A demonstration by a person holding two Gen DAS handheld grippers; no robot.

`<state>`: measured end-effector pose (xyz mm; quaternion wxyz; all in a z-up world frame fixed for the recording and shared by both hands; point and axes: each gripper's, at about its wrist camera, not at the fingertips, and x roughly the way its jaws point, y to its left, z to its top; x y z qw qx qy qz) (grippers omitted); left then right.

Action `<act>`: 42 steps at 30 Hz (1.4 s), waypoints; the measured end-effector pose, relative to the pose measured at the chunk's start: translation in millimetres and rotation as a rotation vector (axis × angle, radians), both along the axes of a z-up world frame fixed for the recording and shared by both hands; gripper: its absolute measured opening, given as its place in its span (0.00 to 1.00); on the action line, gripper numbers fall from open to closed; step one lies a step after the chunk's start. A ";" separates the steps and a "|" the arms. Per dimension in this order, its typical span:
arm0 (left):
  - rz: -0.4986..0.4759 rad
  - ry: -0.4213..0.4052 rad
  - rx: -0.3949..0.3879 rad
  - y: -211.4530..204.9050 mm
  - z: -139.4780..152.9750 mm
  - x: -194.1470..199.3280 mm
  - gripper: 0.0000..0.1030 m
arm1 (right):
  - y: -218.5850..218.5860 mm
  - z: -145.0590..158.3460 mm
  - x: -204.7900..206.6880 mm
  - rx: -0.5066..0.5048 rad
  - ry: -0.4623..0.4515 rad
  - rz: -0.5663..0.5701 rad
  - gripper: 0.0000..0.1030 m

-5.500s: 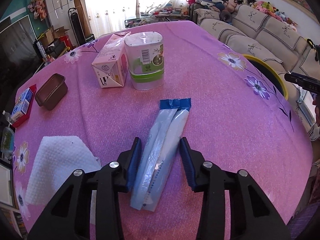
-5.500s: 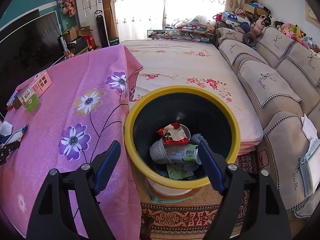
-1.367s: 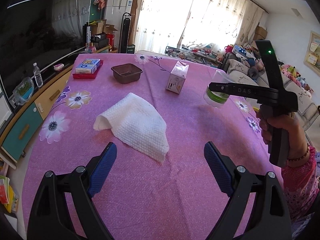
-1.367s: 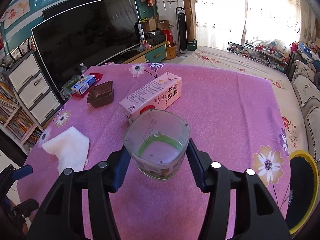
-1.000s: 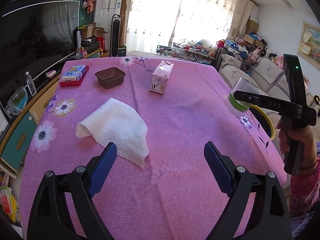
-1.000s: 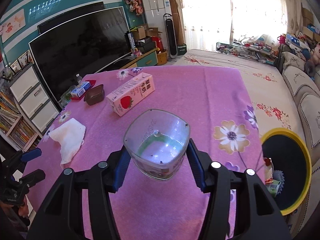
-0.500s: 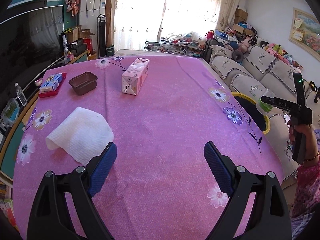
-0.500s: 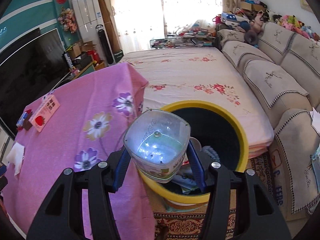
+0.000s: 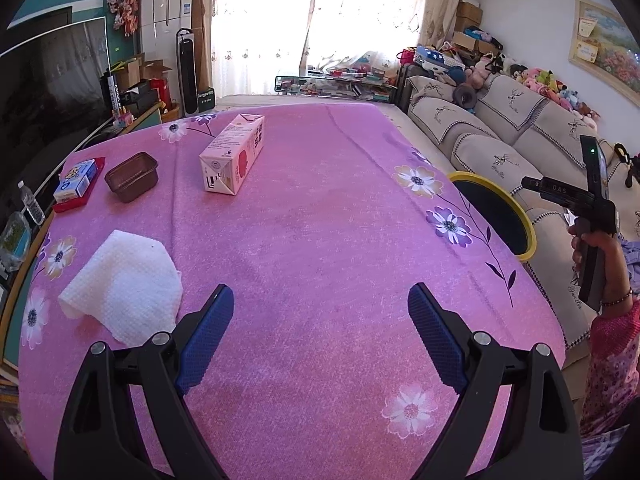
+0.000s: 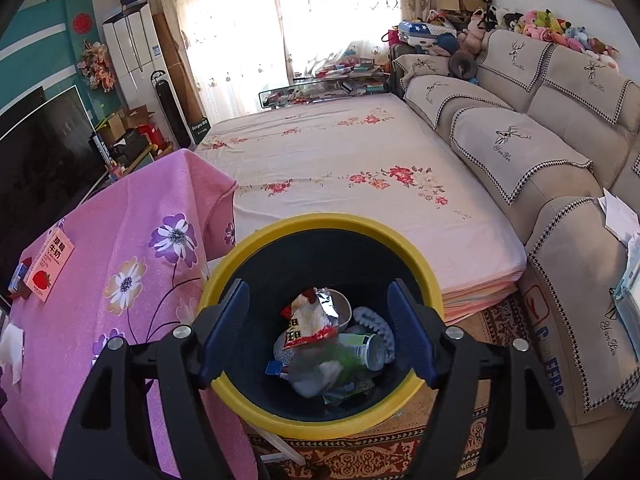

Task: Collect trash
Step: 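Reach the left tool to the white wet wipe and pinch it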

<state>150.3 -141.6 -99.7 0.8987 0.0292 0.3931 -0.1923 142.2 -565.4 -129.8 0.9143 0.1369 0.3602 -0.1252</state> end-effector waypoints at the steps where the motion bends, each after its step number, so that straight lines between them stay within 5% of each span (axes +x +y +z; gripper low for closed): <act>1: -0.001 0.000 -0.001 -0.6 0.0 1.0 0.85 | 1.1 2.5 -3.4 -0.003 -0.008 0.001 0.67; 7: 0.036 0.013 -0.005 12.5 1.7 6.6 0.85 | 18.5 7.3 -24.8 -0.007 -0.034 0.042 0.70; 15: 0.205 -0.023 0.062 81.0 7.9 18.3 0.88 | 44.6 -1.4 -21.9 0.019 -0.021 0.126 0.70; 29: 0.249 0.032 0.128 134.2 -37.3 85.6 0.88 | 59.0 0.3 -20.6 0.013 -0.015 0.148 0.70; 30: 0.248 0.045 0.120 135.4 -40.1 88.7 0.87 | 59.3 0.0 -20.4 0.014 -0.014 0.148 0.70; 33: 0.241 0.077 0.111 136.4 -46.8 95.8 0.63 | 60.0 0.0 -19.6 0.018 -0.012 0.152 0.70; 42: 0.245 0.095 0.114 131.8 -51.1 98.5 0.43 | 62.0 -0.2 -18.9 0.024 -0.015 0.163 0.70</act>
